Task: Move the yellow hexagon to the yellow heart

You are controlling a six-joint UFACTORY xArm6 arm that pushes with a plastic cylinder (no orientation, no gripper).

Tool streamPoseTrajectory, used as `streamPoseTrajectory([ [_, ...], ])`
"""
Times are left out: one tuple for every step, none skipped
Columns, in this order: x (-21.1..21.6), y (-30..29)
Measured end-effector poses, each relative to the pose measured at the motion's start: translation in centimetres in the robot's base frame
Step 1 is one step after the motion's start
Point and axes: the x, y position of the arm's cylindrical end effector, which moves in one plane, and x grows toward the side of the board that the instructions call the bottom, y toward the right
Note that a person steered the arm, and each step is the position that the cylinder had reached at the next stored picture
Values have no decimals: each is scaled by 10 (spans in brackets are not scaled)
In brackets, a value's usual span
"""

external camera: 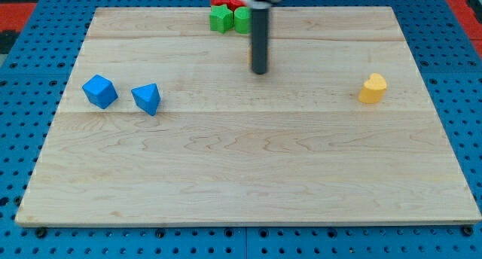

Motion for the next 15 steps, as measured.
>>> streamPoseTrajectory([
  [0,23],
  [9,-35],
  [3,-74],
  [-24,-71],
  [-43,-31],
  [-44,40],
  [-44,45],
  [-61,23],
  [-53,57],
  [-21,98],
  [-15,116],
  [-18,81],
  [-8,34],
  [18,46],
  [21,81],
])
